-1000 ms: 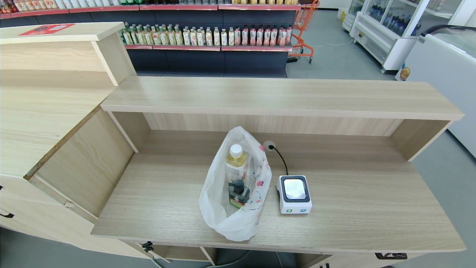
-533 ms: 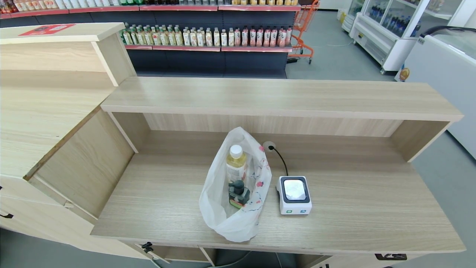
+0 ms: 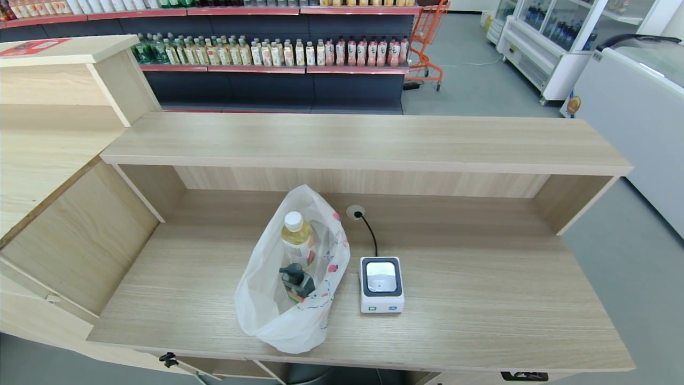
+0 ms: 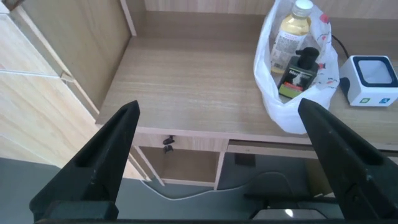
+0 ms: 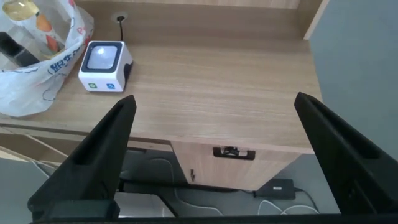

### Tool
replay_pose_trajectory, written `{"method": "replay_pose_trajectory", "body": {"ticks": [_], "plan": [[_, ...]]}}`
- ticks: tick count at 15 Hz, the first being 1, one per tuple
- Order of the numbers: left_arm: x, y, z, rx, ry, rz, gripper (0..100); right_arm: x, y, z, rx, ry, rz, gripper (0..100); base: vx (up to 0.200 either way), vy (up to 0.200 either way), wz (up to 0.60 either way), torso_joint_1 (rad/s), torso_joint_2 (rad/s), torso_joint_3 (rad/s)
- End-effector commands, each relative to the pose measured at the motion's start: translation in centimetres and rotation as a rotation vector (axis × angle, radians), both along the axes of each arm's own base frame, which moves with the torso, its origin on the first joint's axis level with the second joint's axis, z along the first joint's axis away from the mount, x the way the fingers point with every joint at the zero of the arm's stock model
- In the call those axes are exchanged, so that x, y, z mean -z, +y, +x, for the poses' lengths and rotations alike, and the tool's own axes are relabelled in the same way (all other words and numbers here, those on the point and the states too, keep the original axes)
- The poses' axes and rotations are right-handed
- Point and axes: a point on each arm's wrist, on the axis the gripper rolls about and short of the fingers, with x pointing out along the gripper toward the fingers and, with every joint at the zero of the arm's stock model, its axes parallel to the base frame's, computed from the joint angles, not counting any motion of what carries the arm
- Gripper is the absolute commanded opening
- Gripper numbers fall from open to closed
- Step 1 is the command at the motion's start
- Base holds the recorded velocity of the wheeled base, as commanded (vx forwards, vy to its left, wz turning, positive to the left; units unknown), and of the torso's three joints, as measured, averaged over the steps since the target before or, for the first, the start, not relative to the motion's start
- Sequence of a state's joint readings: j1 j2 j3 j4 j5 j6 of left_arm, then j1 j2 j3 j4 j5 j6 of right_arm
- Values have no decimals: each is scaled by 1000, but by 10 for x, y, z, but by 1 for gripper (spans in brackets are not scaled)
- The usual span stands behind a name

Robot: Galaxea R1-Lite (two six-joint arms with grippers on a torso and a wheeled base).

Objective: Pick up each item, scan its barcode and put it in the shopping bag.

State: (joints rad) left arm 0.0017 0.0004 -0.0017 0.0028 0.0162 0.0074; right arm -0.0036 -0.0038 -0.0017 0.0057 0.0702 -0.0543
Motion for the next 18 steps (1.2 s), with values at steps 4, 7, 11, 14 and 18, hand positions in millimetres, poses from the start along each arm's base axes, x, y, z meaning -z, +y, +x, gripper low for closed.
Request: {"method": "replay_pose_trajectory", "body": {"ticks": [4, 7, 11, 14, 18], "plan": [[0, 0, 2, 4, 23, 2, 100, 0, 0, 0, 1, 4, -1, 100, 150, 0, 0, -4, 1, 3], [0, 0, 1, 3, 11, 3, 100, 0, 0, 0, 1, 4, 1, 100, 200, 0, 0, 11, -6, 1], [0, 0, 0, 1, 0, -1, 100, 0, 0, 0, 1, 4, -2, 0, 0, 0, 0, 0, 0, 0], [0, 0, 0, 1, 0, -1, 100, 0, 0, 0, 1, 4, -1, 0, 0, 0, 0, 0, 0, 0], [0, 0, 0, 1, 0, -1, 100, 0, 0, 0, 1, 4, -1, 0, 0, 0, 0, 0, 0, 0]]}}
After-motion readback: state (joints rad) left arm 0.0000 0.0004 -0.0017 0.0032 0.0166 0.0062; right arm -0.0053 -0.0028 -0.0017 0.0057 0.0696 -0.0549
